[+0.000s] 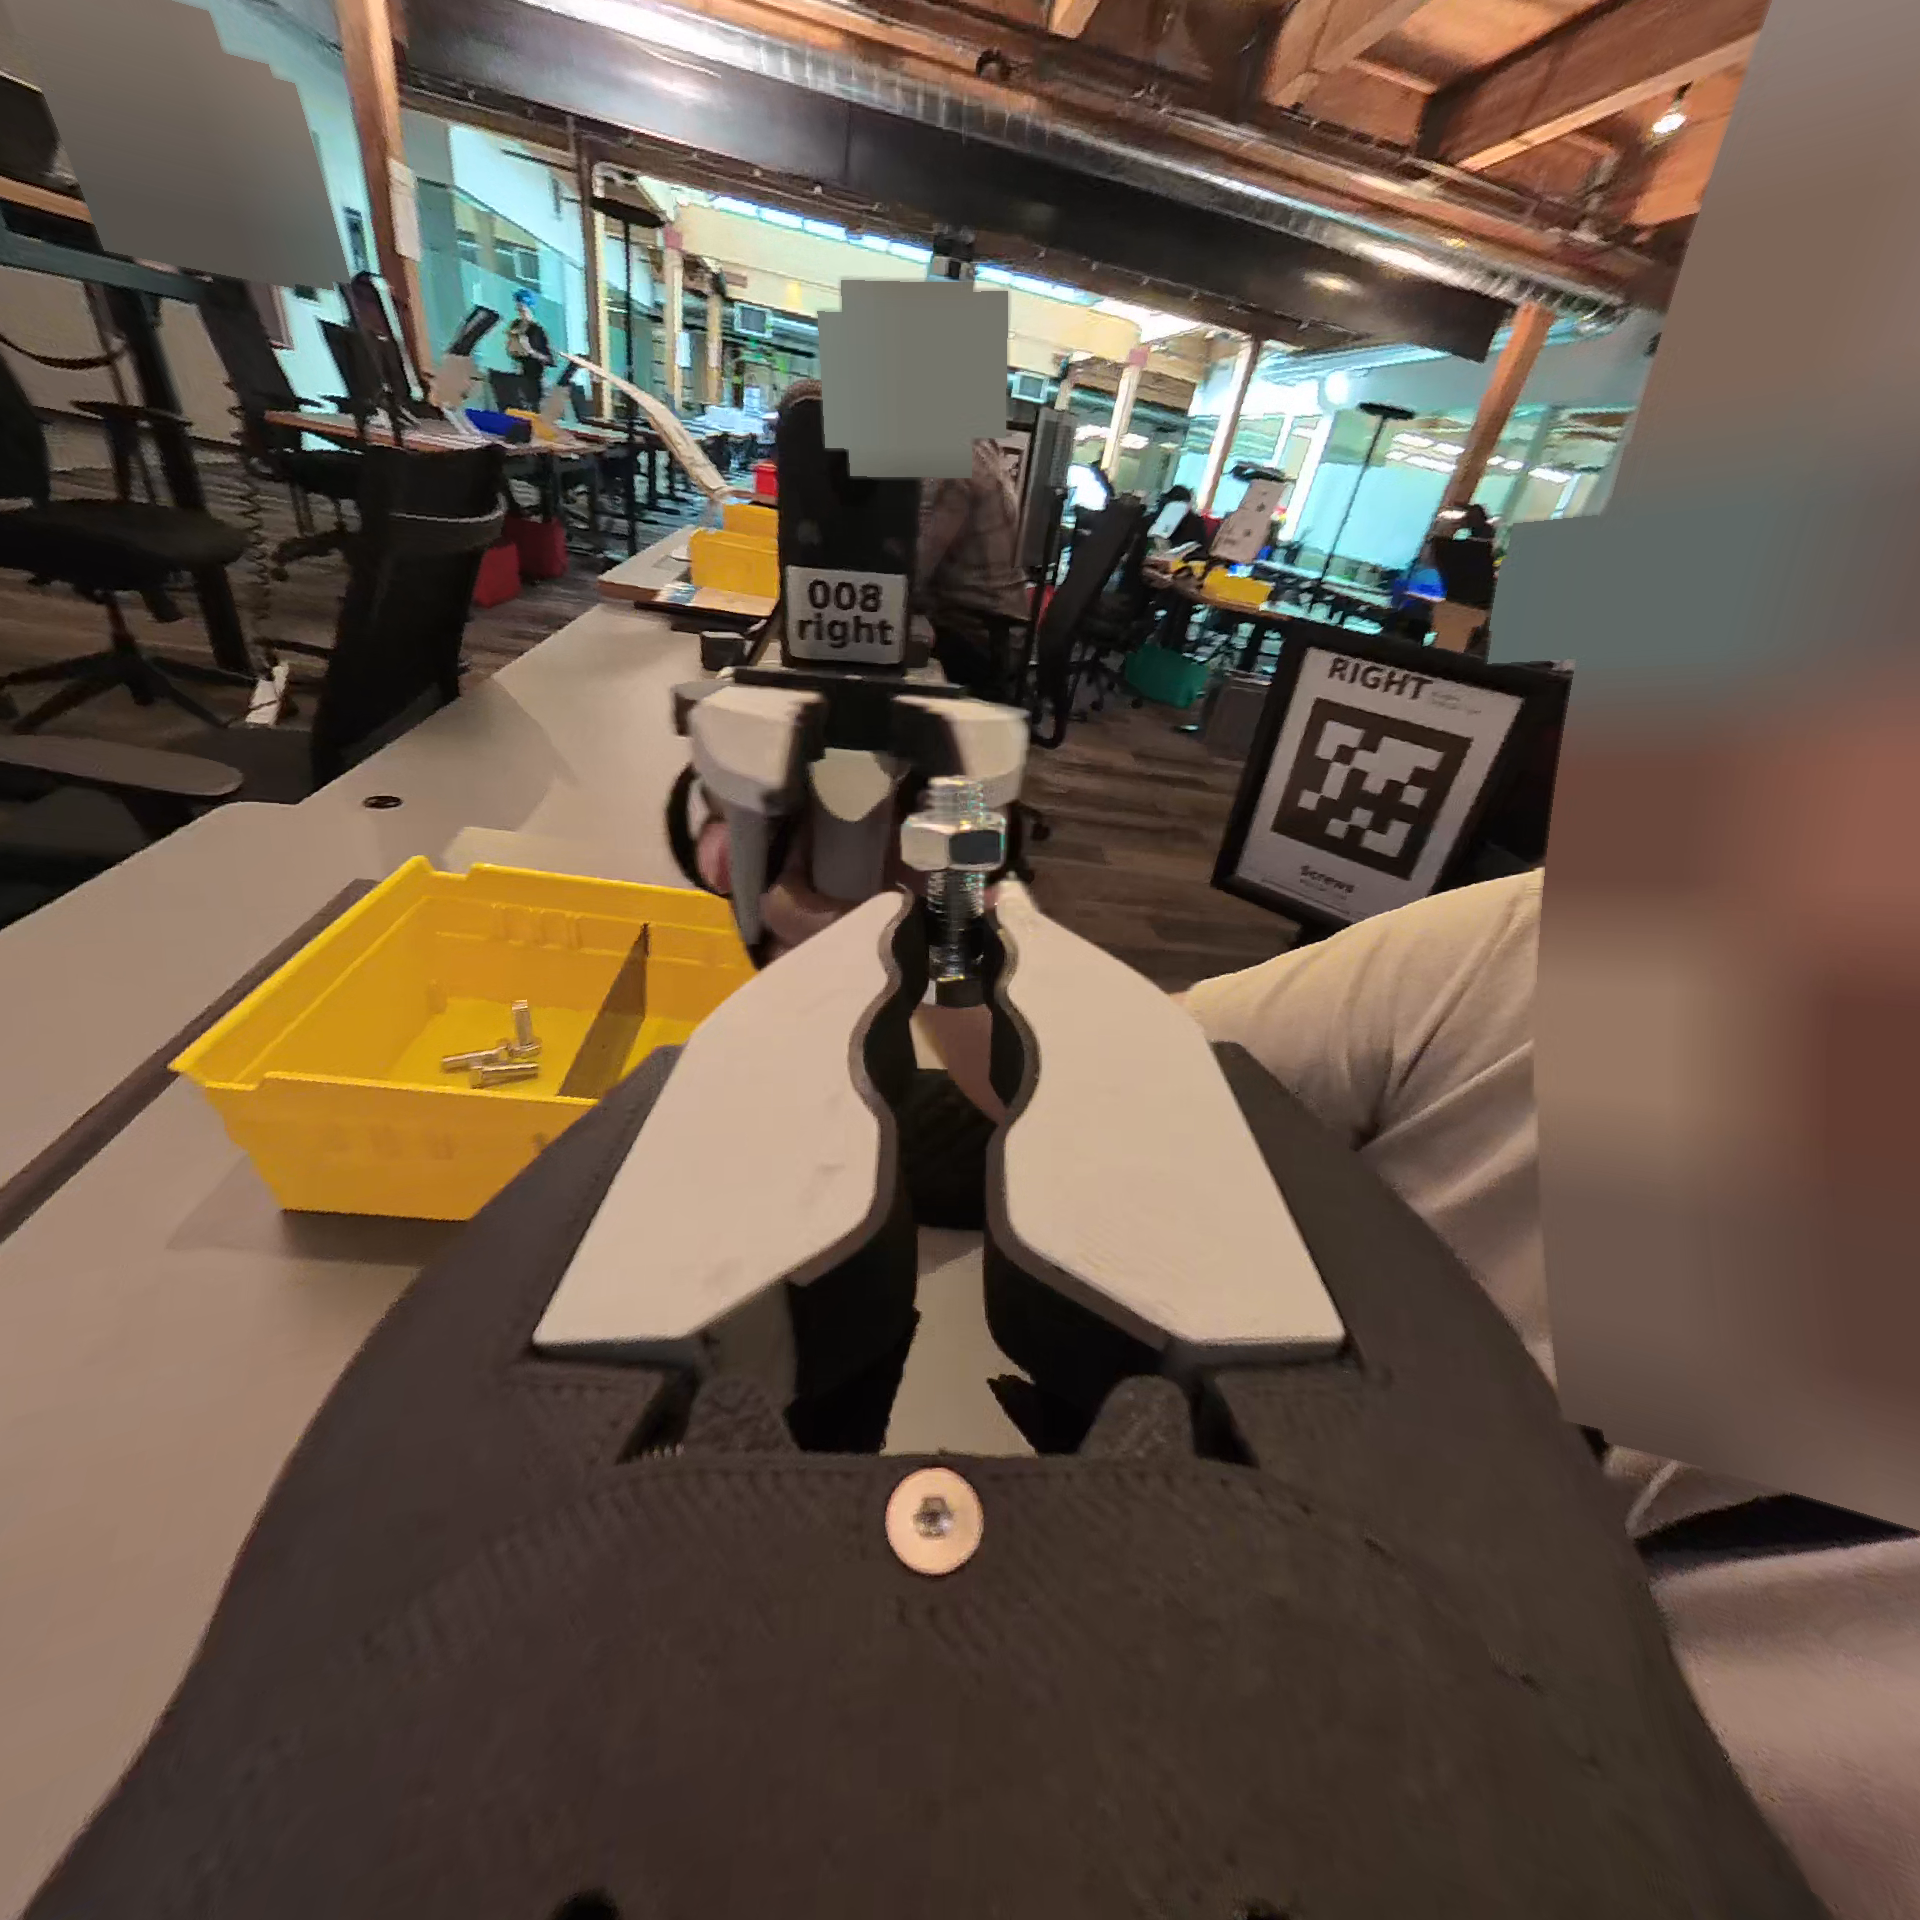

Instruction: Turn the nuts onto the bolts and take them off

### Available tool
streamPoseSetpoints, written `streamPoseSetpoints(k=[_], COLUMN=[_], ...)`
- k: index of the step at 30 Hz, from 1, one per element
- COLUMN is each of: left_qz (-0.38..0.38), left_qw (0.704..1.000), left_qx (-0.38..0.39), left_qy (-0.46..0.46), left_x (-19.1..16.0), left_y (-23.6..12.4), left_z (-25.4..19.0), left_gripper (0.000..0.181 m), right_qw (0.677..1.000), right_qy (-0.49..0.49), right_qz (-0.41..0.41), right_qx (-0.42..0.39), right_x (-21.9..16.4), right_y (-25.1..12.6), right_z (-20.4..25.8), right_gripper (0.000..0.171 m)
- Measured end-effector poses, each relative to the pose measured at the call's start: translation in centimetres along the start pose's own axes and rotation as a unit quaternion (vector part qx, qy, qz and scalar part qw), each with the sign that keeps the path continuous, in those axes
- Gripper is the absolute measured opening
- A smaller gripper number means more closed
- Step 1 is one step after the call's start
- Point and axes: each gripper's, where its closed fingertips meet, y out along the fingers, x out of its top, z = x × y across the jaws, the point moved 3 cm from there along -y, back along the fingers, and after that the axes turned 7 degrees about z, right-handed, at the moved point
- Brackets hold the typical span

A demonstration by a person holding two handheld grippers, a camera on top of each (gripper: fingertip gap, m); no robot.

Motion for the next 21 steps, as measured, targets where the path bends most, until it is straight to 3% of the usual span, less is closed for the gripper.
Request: streamPoseSetpoints(k=[7, 11, 14, 17, 20, 21], left_qz=[-0.012, -0.035, -0.033, -0.029, -0.037, -0.042], left_qw=[0.999, 0.999, 0.999, 0.999, 0.998, 0.998], left_qx=[-0.031, -0.038, -0.025, -0.04, -0.052, -0.055], left_qy=[0.006, 0.002, 0.009, 0.009, 0.007, 0.006], left_x=[-0.4, 0.2, 0.1, -0.2, 0.1, 0.2], left_y=[1.8, 1.1, 1.2, 1.9, 2.0, 1.8], left_z=[-0.5, -0.5, -0.3, -0.6, -1.1, -1.2], left_gripper=[0.009, 0.009, 0.009, 0.009, 0.009, 0.009], right_qw=[0.997, 1.0, 0.999, 0.999, 0.999, 1.0], right_qy=[-0.064, -0.011, -0.017, -0.045, -0.037, -0.017], right_qz=[0.019, -0.019, -0.022, 0.005, -0.004, -0.016], right_qx=[-0.035, -0.005, 0.018, -0.009, 0.002, -0.001], right_x=[-0.5, 0.3, 0.5, -0.2, -0.1, 0.2], right_y=[1.3, -0.4, 0.4, 1.5, 0.5, -0.2], right_z=[0.8, -0.3, 1.2, 1.7, 0.8, 0.0], right_gripper=[0.041, 0.039, 0.04, 0.041, 0.048, 0.043])
